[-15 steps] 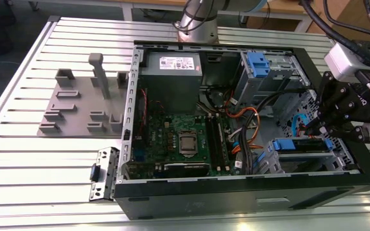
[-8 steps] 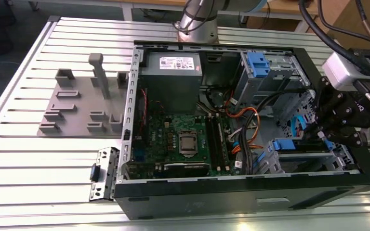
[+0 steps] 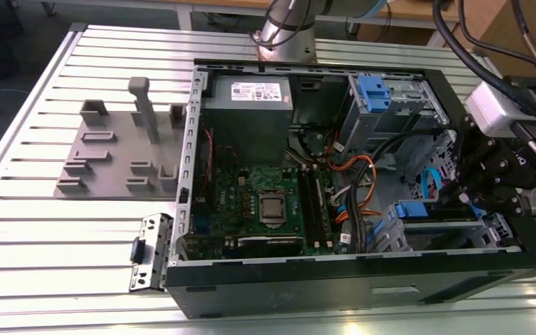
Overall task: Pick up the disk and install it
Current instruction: 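Insert the second disk wire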
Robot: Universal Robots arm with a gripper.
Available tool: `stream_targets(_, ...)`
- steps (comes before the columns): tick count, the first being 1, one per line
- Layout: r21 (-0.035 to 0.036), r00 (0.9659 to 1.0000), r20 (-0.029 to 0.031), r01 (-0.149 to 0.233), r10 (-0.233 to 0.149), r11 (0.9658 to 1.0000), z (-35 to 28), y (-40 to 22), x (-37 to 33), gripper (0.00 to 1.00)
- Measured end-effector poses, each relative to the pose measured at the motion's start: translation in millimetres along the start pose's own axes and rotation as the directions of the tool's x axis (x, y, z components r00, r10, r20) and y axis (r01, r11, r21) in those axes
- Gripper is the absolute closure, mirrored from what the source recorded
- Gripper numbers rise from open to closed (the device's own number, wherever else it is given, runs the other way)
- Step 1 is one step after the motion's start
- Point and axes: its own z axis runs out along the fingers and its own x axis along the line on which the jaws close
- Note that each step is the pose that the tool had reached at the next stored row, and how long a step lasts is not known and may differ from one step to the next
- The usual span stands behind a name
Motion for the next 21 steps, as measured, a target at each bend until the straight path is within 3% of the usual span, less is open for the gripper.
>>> stream_targets(9, 0.0, 1.0, -0.0004, 0.0, 0.0, 1.0, 3.6, -0.4, 0.9, 0.84)
stream_targets(21, 0.0001, 1.0, 0.0005, 0.0, 0.0, 1.0, 3.6, -0.3, 2.2, 0.84)
